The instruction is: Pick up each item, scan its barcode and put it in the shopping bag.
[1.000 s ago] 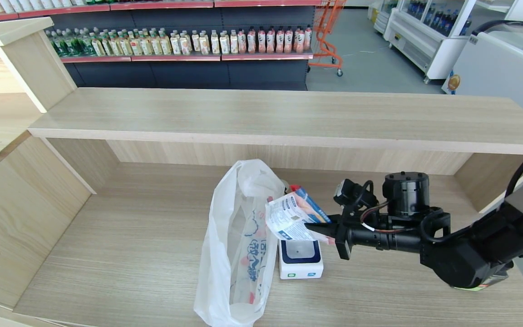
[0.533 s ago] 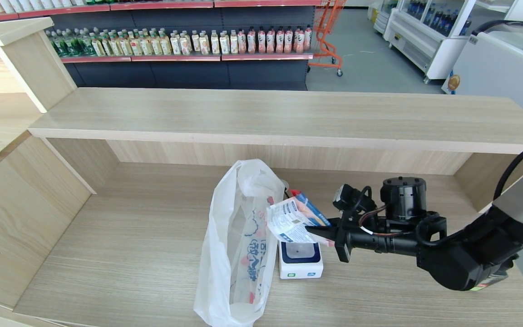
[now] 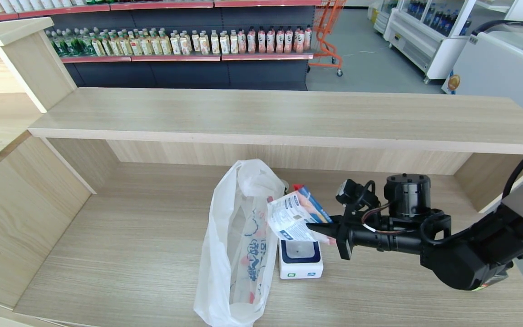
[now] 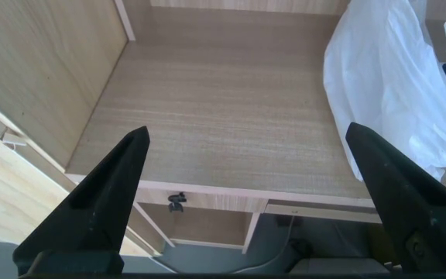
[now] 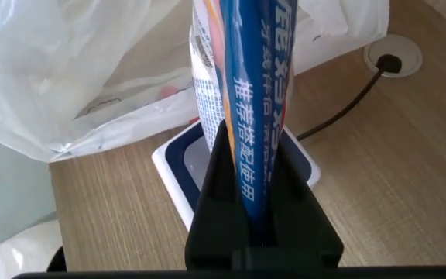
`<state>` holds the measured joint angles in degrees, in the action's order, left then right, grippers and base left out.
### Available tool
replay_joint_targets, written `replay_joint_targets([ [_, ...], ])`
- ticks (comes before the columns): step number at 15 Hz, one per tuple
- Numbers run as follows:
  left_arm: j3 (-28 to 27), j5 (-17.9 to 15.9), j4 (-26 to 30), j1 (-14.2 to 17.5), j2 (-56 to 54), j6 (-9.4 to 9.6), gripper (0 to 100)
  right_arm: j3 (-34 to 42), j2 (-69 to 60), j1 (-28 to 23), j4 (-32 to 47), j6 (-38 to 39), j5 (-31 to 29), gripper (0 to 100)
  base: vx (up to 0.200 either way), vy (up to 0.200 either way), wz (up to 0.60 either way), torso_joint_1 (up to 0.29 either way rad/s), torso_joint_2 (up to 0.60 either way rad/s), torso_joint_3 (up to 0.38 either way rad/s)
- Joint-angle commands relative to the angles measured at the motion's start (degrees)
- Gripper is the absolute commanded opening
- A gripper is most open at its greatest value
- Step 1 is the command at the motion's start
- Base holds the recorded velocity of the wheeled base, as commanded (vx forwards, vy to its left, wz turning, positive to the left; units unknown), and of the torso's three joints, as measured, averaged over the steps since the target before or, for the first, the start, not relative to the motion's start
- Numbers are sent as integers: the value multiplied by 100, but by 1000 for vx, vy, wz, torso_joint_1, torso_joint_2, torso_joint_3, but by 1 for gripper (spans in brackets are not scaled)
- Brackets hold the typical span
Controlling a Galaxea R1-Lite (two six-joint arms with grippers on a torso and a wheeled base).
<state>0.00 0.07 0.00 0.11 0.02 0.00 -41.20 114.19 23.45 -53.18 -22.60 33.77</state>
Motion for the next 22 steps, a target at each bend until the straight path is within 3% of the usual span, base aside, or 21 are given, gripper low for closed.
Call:
replay_joint_targets([
  [1,0,1,0,7,-2,0,100,7,-222,19,9,239,-2,0,0,0,0,0,0,0],
  [2,0,1,0,-2,-2,9,100,51,-450,54,62,731,-11,0,0,0,0,0,0,0],
  [5,0,1,0,7,-2,0,100,34,-1303,300,431,3781,-169,0,0,0,0,0,0,0],
  [7,0,1,0,-2,-2,0,100,-362,-1399,502,1064,5055,-591,0,0,0,0,0,0,0],
  [14,0,1,0,7,-2,0,100,-1786,-301,1038,2215,5908,-670,0,0,0,0,0,0,0],
  [17,0,1,0,7,-2,0,100,-2260,104,1197,2769,5635,-977,0,0,0,0,0,0,0],
  [22,0,1,0,-2,-2,0,100,-2515,543,1214,2742,4967,-1039,0,0,0,0,0,0,0],
])
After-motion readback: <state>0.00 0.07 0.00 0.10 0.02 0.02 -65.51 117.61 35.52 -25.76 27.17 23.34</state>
